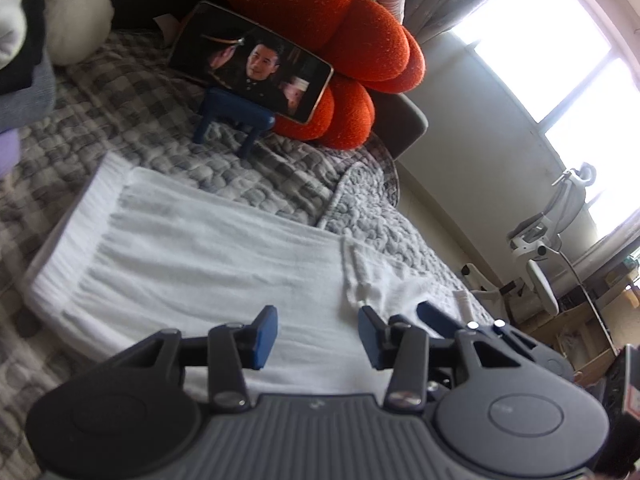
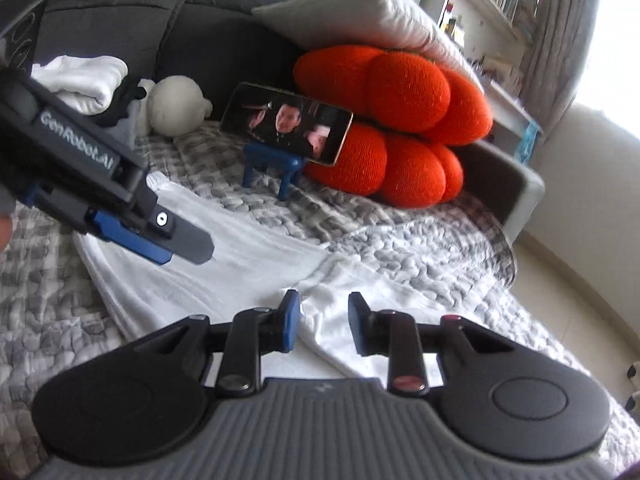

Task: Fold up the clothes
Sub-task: 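Lift the hem with the right tool and carry it toward the left tool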

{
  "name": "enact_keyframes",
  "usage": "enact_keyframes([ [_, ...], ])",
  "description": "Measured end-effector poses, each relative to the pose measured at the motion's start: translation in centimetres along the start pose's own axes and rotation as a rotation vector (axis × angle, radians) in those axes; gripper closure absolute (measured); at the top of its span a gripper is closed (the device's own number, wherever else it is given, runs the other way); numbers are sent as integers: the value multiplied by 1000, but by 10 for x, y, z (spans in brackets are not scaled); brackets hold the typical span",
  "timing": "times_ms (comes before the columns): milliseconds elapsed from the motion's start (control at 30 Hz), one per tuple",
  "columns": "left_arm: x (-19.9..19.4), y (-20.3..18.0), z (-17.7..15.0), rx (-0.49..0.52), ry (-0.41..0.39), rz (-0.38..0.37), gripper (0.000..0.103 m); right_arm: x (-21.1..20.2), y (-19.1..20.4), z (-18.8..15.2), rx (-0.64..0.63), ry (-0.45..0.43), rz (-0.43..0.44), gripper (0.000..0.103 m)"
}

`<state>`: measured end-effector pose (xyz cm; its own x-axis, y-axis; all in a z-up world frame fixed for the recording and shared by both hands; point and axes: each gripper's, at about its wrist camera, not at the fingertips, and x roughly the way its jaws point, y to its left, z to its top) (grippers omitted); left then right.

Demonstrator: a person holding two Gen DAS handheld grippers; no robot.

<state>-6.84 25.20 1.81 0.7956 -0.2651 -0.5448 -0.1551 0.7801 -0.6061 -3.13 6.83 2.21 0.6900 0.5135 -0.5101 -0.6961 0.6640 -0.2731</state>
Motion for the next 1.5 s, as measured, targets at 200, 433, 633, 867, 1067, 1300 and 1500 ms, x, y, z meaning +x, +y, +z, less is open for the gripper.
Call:
enact_keyframes([
  [200,10,5,6,-39,16,-21,57,11,8,-7,-2,38,37,72],
  [433,26,5,9,-77,44,-32,57,9,-15,-4,149,33,99,83],
  [633,32,4,13,-104,48,-23,57,8,-16,8,128,-23,150,83],
  [867,17,16,18,-110,21,25,56,36,-6,14,28,85,189,83],
  [1067,17,17,21,-105,13,14,55,14,-14,4,130,109,289,82],
  [1300,22,13,16,-107,24,-3,54,15,-22,8,165,72,280,81],
  [1500,15,15,19,-80,10,21,53,39,-28,15,93,100,249,77],
])
